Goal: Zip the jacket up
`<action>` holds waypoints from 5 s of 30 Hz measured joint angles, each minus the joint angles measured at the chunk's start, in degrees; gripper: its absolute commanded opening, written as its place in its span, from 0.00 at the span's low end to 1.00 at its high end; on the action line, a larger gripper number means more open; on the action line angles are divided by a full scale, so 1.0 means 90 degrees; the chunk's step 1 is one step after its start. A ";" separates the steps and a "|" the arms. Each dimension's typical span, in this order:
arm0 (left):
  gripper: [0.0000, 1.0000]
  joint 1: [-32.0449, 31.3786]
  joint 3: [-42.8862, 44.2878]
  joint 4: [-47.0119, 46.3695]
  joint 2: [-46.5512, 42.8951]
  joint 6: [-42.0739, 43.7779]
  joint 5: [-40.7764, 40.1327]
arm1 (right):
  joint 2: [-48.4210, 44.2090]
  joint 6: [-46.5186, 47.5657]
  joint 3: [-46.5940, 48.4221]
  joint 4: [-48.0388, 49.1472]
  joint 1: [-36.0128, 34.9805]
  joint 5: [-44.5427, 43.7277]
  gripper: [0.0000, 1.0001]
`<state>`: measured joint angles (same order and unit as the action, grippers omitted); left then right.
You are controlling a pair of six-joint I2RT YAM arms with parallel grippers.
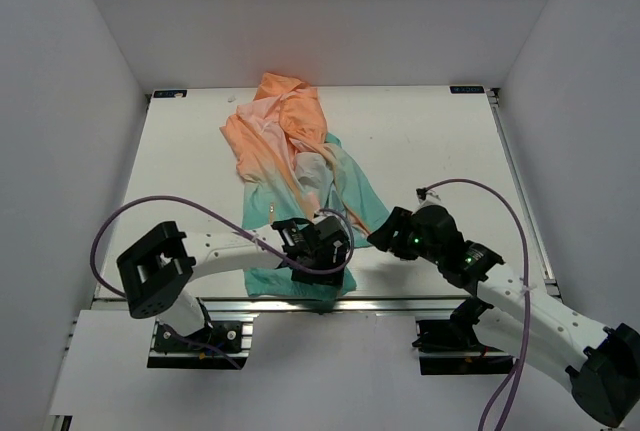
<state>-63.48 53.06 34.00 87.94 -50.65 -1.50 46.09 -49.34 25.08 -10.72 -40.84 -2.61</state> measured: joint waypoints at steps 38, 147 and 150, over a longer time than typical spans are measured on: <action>0.67 -0.0673 0.0814 0.1639 0.1270 -0.0685 -0.0767 | -0.0442 0.0029 0.0041 -0.1707 0.0000 -0.2059 0.65; 0.00 0.1868 -0.0175 -0.0158 -0.0391 0.1100 0.0607 | 0.4097 0.3876 0.2161 -0.1039 0.0597 -0.1316 0.46; 0.00 0.1868 -0.0175 -0.0119 -0.0457 0.1098 0.0498 | 0.4187 0.3932 0.2166 -0.1064 0.0670 -0.1081 0.44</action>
<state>-46.68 51.48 32.93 83.83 -40.77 2.98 83.77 -13.96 44.58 -20.29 -34.81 -12.34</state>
